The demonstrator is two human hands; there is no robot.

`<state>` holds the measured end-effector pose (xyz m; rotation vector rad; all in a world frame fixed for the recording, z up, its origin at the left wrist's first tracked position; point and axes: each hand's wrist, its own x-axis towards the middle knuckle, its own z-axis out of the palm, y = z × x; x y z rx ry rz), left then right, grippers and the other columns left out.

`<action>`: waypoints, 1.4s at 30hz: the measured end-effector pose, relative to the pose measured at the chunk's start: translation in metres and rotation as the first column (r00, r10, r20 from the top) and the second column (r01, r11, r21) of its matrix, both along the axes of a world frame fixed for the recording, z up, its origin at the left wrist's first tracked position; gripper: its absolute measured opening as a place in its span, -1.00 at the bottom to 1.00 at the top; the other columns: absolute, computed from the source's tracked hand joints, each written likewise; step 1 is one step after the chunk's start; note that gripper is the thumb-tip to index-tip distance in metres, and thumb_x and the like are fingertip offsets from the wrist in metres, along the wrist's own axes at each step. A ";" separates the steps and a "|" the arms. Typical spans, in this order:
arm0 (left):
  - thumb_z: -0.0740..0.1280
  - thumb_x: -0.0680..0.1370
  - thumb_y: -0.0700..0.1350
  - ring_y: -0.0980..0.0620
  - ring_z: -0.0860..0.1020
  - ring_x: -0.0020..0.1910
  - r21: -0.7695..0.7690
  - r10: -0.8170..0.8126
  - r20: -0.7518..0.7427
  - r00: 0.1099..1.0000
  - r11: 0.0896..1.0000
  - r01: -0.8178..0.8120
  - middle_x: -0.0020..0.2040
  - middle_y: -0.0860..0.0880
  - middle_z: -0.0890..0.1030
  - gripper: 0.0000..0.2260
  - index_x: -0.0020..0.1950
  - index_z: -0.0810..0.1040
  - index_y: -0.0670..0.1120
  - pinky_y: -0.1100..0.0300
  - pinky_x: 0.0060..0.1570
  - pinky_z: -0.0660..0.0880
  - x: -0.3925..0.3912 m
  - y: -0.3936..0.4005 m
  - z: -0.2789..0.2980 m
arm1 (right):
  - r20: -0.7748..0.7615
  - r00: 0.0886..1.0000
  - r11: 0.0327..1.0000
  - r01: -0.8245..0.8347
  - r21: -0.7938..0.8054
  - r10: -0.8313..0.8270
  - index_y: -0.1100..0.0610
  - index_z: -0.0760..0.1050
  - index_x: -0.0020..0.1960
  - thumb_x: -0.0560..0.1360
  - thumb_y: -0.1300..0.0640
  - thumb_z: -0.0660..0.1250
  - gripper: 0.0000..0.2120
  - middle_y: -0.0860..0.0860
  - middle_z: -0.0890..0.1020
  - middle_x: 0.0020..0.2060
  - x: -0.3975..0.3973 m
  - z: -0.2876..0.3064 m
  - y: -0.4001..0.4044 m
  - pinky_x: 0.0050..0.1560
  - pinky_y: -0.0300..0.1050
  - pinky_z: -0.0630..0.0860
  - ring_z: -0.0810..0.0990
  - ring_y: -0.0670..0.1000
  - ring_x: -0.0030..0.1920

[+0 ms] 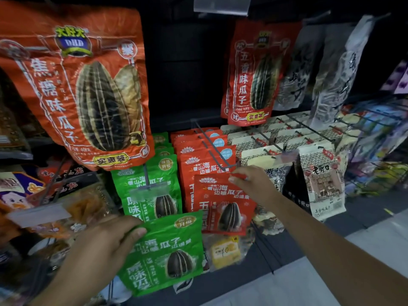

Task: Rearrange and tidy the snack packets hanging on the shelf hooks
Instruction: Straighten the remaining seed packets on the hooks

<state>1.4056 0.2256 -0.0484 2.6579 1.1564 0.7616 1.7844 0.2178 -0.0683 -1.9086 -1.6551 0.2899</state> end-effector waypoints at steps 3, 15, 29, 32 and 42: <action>0.20 0.54 0.20 0.30 0.49 -0.26 0.019 0.000 -0.009 1.000 1.000 0.000 -0.23 0.25 0.55 -0.73 -0.06 0.63 0.12 0.38 -0.36 0.41 0.002 0.000 0.000 | -0.019 1.000 1.000 0.020 -0.001 -0.020 0.08 0.65 -0.07 0.51 -0.13 0.33 -0.72 -0.10 0.64 -0.18 0.007 -0.001 0.014 0.10 -0.01 0.46 0.57 -0.06 -0.13; 0.16 0.55 0.19 0.39 0.42 -0.27 0.020 0.016 -0.018 1.000 1.000 -0.016 -0.23 0.32 0.49 -0.72 -0.09 0.63 0.13 0.47 -0.32 0.31 0.003 0.000 -0.003 | 0.045 0.996 0.997 -0.079 0.010 0.079 0.02 0.66 -0.03 0.49 -0.04 0.42 -0.84 -0.20 0.54 -0.24 0.010 0.004 0.036 0.14 0.04 0.45 0.53 -0.06 -0.13; 0.10 0.56 0.23 0.35 0.40 -0.32 0.015 0.077 -0.073 0.994 0.997 -0.076 -0.27 0.29 0.53 -0.66 -0.11 0.62 0.14 0.46 -0.36 0.30 -0.011 0.000 -0.008 | 0.277 0.950 0.984 0.113 0.139 -0.148 -0.03 0.48 0.30 0.52 -0.02 0.35 -0.64 -0.09 0.52 0.18 -0.013 -0.013 0.018 0.49 0.11 0.16 0.41 0.00 0.29; 0.03 0.57 0.28 0.24 0.50 -0.28 -0.006 0.068 -0.094 0.993 0.998 -0.069 -0.24 0.22 0.59 -0.58 -0.09 0.62 0.13 0.29 -0.35 0.46 -0.014 0.003 -0.011 | 0.200 0.969 0.975 0.108 0.196 -0.147 0.04 0.42 0.37 0.51 0.08 0.36 -0.56 -0.07 0.47 0.26 -0.043 -0.023 -0.018 0.50 0.07 0.15 0.36 0.02 0.35; 0.13 0.63 0.17 0.12 0.47 -0.21 -0.057 0.012 -0.145 0.989 0.998 -0.020 -0.27 0.10 0.53 -0.71 -0.12 0.52 0.05 0.06 -0.24 0.49 -0.013 0.020 -0.014 | 0.328 0.925 0.953 -0.257 0.159 0.194 -0.06 0.17 0.54 0.65 -0.03 0.05 -0.54 -0.16 0.15 0.52 -0.137 -0.014 -0.050 0.54 -0.10 -0.16 -0.02 -0.09 0.56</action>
